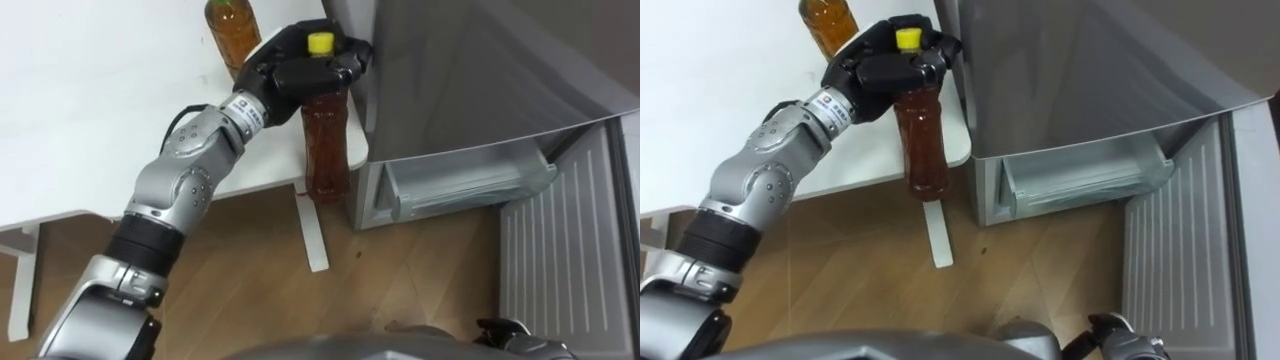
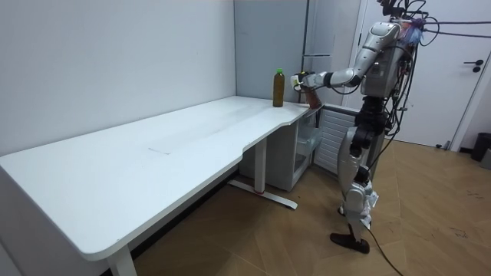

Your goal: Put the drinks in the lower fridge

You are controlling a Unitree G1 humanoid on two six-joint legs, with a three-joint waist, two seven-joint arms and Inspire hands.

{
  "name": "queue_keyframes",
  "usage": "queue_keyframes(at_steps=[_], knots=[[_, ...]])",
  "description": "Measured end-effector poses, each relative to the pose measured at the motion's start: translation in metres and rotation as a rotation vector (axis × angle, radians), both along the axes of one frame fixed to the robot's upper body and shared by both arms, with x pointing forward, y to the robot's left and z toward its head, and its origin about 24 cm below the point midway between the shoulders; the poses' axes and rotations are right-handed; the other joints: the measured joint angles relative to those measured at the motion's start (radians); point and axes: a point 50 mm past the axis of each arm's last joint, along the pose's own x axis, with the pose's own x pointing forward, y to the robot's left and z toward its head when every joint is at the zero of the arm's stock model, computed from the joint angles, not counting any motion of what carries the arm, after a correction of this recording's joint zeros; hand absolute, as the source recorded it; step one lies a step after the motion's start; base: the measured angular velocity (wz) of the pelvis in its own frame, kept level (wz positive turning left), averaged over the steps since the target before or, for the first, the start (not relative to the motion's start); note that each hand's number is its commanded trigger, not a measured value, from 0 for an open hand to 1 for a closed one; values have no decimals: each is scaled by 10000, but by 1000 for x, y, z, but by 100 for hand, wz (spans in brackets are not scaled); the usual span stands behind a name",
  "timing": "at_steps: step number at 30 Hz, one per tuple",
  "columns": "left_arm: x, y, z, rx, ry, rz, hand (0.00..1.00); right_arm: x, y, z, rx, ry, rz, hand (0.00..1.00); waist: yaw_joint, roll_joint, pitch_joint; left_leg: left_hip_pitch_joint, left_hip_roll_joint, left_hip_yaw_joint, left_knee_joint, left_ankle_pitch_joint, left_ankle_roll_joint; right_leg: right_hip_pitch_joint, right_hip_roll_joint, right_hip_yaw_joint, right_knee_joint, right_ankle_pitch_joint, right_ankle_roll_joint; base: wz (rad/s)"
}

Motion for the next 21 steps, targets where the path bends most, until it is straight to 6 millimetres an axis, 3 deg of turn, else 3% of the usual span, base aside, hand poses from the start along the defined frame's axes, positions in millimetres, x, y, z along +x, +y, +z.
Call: queue_keyframes(at_steps=[4,8,13,18,21], knots=[[0,-2,1,6,-76,-20,100,6,-1,1,-5,-174,13,0,194,25,-18,-110,2,26,5,1,0,-127,6,50,29,0,0,-2],[-7,-9,15,55,-842,-87,100,12,1,2,184,-578,-229,0,482,6,-27,-130,4,24,11,1,0,-137,-4,-3,25,0,0,1],[-14,-12,25,-327,-1384,-121,100,20,4,3,291,-779,-4,0,651,-133,-21,-126,24,-32,-1,2,-2,-70,-7,-172,38,0,0,7],[-27,-10,10,-544,-849,54,100,30,16,3,735,-1190,245,0,942,-307,-31,-72,28,-52,11,2,-2,26,-9,-228,29,0,0,1],[-33,-4,0,-526,-470,282,100,46,34,5,1530,-1742,507,0,1090,-363,-43,-45,19,-131,46,2,-2,58,-26,-338,35,4,-6,8]])
